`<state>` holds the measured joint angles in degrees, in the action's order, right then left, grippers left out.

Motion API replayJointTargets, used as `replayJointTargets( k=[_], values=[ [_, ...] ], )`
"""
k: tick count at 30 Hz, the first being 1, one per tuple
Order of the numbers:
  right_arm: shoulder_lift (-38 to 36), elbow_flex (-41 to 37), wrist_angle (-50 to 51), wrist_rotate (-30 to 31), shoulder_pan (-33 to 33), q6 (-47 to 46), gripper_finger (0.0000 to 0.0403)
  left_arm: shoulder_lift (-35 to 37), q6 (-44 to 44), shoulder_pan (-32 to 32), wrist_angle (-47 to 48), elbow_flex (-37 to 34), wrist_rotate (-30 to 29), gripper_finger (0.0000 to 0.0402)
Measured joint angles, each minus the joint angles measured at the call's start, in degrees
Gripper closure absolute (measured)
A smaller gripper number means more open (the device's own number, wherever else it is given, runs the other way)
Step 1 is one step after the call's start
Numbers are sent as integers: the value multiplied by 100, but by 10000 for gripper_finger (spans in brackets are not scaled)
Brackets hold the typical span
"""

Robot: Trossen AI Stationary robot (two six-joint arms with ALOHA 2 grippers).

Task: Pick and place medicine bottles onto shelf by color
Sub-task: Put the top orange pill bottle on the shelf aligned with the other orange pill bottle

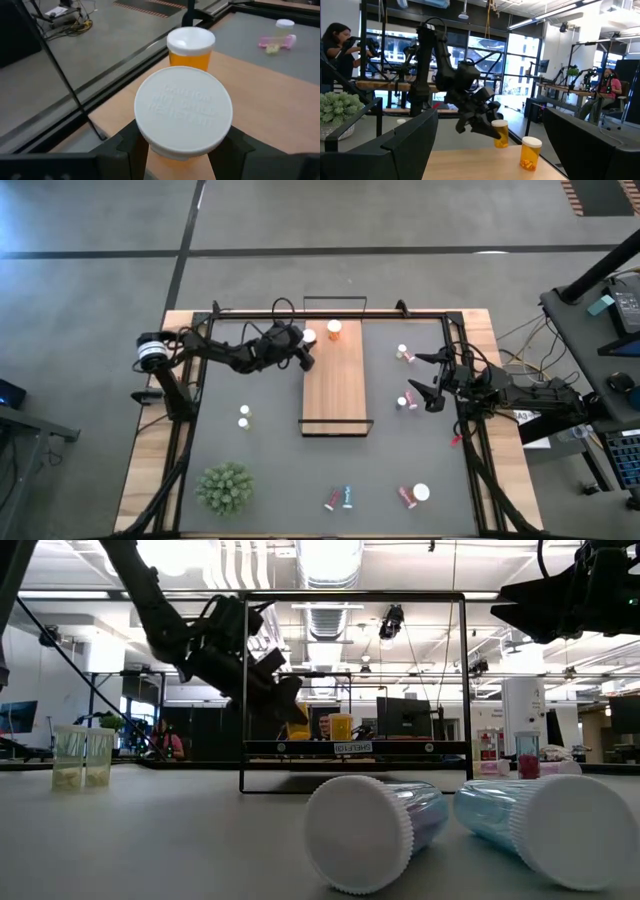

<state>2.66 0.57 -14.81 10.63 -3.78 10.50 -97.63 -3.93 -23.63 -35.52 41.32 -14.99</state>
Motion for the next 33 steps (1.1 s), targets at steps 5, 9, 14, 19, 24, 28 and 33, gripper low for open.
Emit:
replayJointTargets(
  k=[5,9,14,19,24,28,33],
  values=[
    [0,-1,0,0,0,0,53,-142,135,-95,-10,149,23,255],
    [0,0,0,-1,0,0,53,-312,262,-158,1,298,146,255],
    [0,-1,0,-2,0,1,53,-463,400,-191,-3,496,193,256],
    [0,0,0,0,0,0,53,-530,483,-227,39,557,191,255],
    [0,-1,0,-1,-1,-1,53,-532,498,-294,54,571,191,255],
    [0,1,0,0,-1,0,53,-532,584,-354,52,574,184,256],
    [0,1,0,0,-1,0,53,-532,587,-366,51,573,255,256]
  ],
)
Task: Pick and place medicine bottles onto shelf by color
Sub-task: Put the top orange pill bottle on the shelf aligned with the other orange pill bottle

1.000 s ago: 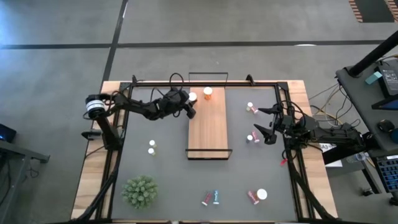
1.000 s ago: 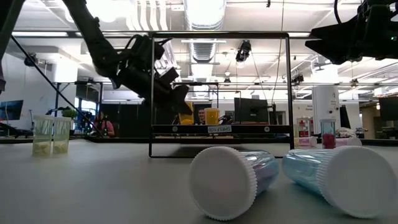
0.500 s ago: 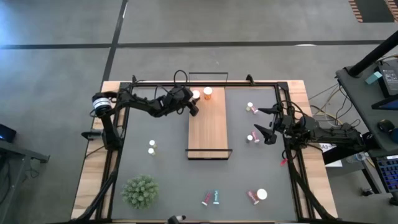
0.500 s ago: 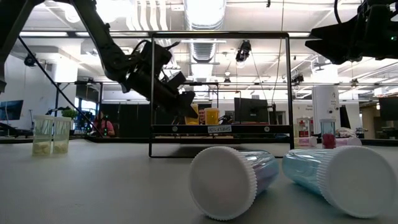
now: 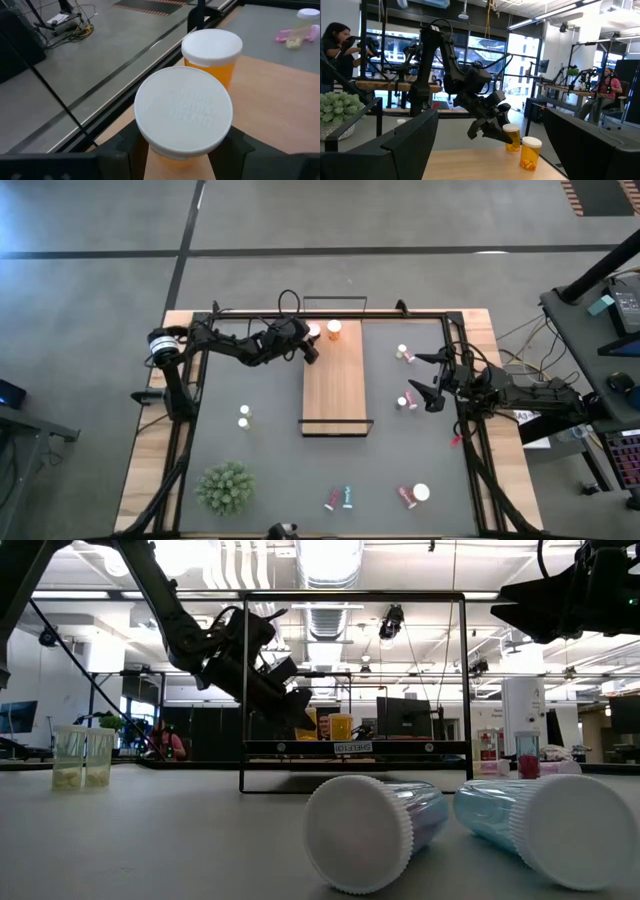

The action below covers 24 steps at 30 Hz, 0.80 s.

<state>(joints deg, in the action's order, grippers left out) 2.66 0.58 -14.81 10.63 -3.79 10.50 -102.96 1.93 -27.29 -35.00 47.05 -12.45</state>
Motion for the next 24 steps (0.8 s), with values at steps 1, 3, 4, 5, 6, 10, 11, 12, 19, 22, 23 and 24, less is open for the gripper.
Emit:
replayJointTargets(
  k=[1,3,4,5,6,10,11,12,19,22,23,24],
  values=[
    [0,-2,0,0,0,1,53,0,0,0,0,0,2,256],
    [0,-1,0,0,1,0,53,0,0,-2,0,0,4,256],
    [0,-1,0,0,1,0,53,0,0,-2,0,0,4,255],
    [0,0,0,-2,2,0,53,0,-2,-2,2,-2,6,256],
    [0,0,0,-2,2,0,53,0,-4,-2,8,-4,7,255],
    [0,-1,0,-1,2,0,53,-2,-7,-2,70,-15,9,255],
    [0,-1,0,0,2,0,53,-2,-7,-2,72,-15,11,255],
    [0,-2,0,0,1,1,53,-2,-9,-2,70,-15,11,256],
    [0,-2,0,0,2,0,53,-2,-162,-2,109,-23,17,243],
    [0,-1,0,0,1,0,53,-5,-164,-2,110,-26,17,228],
    [0,-2,0,-1,1,-2,53,-25,-165,-2,98,-24,17,223],
    [0,-1,0,-1,1,0,53,-47,-168,-2,87,-13,17,219]
  ],
)
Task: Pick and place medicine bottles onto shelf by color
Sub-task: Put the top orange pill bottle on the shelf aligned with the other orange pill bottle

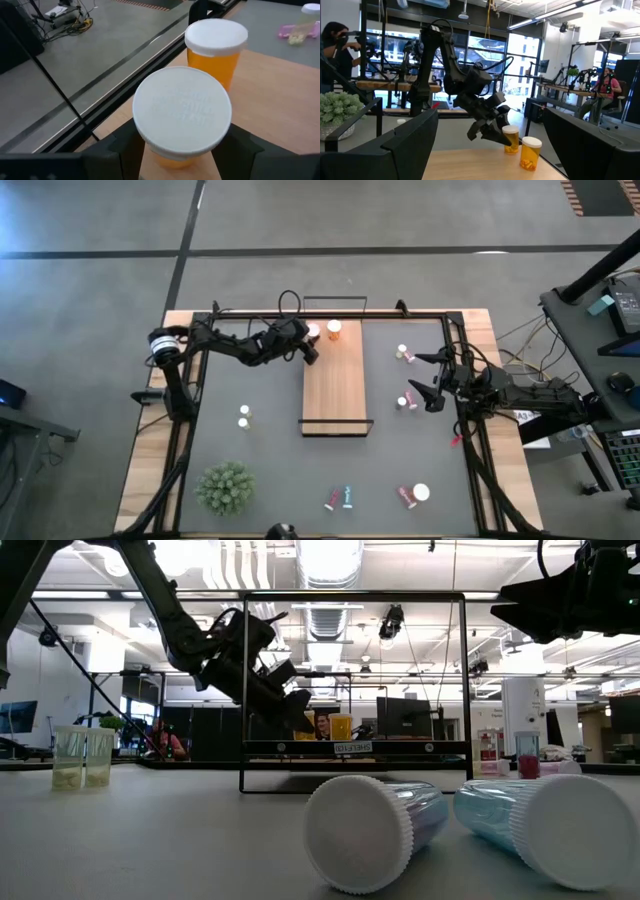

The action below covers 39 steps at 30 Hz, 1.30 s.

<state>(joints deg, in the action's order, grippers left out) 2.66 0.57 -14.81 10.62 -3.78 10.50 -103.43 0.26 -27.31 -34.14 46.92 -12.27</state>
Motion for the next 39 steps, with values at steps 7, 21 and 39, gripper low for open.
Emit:
replayJointTargets(
  k=[7,21,39],
  values=[
    [0,-1,0,0,1,0,53,-80,-3,0,-21,82,2,213],
    [0,0,2,0,1,0,53,-191,-142,0,5,232,25,212],
    [0,1,0,0,0,0,53,-187,-99,0,103,229,-33,212]
  ],
)
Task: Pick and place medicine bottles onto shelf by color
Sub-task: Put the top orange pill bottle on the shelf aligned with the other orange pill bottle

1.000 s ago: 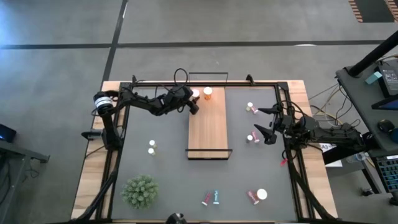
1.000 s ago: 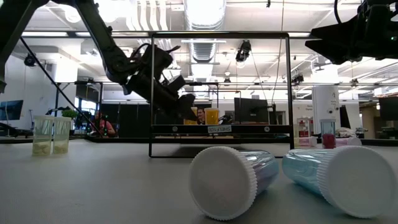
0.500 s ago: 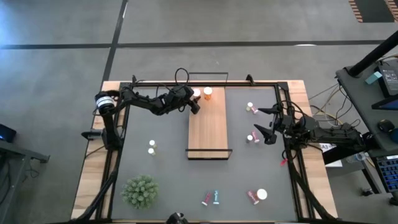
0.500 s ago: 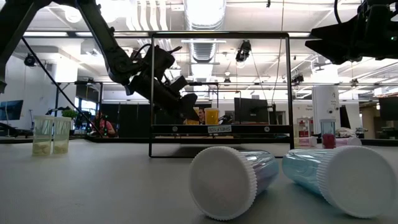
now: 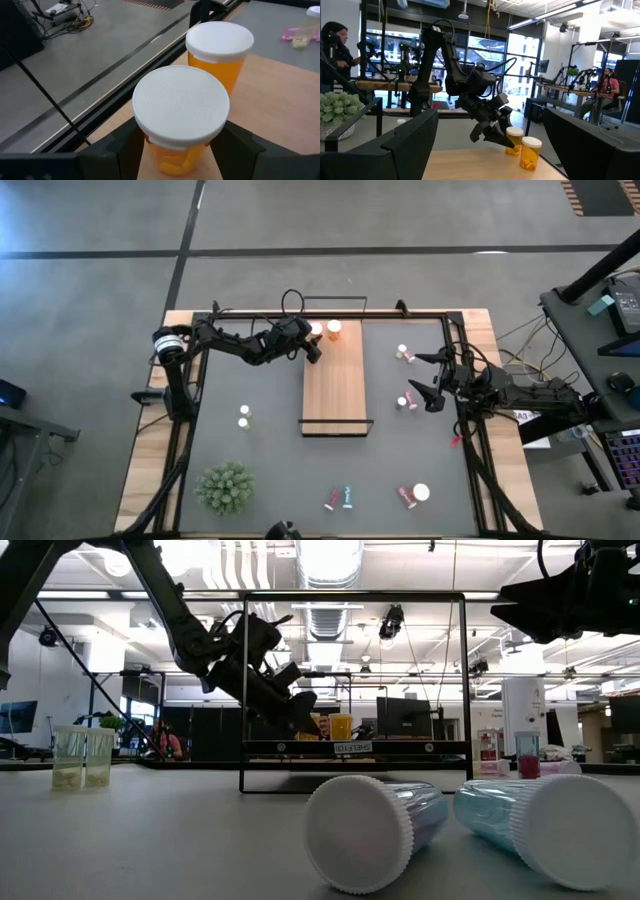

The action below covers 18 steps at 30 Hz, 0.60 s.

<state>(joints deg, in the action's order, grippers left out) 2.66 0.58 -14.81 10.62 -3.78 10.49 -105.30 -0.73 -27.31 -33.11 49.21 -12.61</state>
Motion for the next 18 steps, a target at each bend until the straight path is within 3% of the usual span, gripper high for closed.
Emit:
replayJointTargets(
  k=[13,18],
  values=[
    [1,0,0,0,0,0,53,0,-337,0,18,2,12,211],
    [1,0,0,1,0,-1,53,-2,-337,2,76,2,25,182]
  ],
)
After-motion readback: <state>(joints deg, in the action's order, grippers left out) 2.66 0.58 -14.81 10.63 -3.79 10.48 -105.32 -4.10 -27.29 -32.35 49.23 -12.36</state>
